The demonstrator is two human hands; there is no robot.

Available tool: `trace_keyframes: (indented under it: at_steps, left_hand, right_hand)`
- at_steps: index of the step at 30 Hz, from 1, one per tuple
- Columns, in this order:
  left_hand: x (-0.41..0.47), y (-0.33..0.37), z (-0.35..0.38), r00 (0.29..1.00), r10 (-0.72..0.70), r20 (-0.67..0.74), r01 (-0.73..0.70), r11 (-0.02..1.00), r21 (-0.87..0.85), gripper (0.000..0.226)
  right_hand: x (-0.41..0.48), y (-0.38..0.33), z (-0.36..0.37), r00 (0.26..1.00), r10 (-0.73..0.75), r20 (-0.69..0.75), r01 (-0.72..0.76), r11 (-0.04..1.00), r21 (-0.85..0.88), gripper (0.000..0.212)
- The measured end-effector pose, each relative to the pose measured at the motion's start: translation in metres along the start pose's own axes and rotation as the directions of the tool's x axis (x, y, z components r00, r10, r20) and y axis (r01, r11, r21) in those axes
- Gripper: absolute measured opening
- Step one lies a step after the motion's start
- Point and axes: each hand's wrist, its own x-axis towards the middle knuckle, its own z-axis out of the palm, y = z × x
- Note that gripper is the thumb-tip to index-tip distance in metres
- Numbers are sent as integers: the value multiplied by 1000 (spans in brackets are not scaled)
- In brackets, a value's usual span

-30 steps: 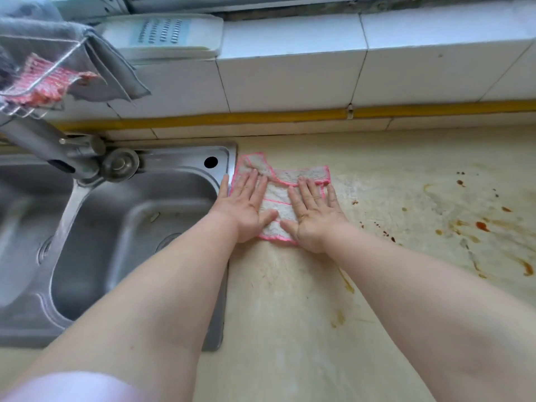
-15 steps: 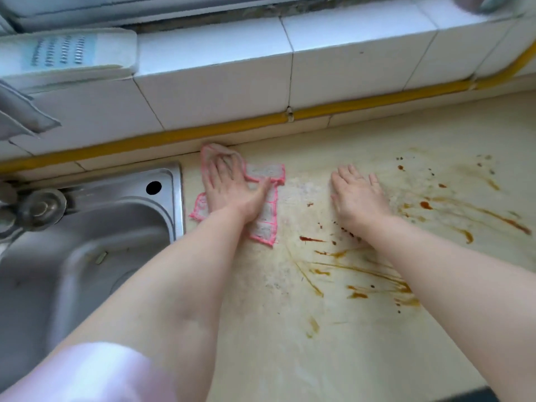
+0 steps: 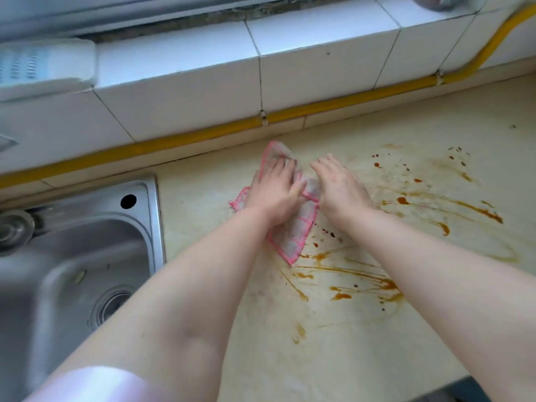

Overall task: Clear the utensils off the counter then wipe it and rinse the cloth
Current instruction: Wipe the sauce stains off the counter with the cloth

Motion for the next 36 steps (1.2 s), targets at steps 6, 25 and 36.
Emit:
trace_keyframes:
  at_steps: [6,25,36]
  left_hand:
    - [-38,-78,-51,891,-395,-222,407,913,12,60]
    - [-51,-107,-69,953,-299,41,283,932,225,79]
    - [-61,-82,-62,930,-363,62,329,895,301,71]
  right_hand:
    - [6,-58,46,970,-114,216,124,992,-34,61]
    - [17,-58,56,950,-10,313,69,981,-179,72]
    - [-22,8,27,907,304,292,-250,945,-209,64]
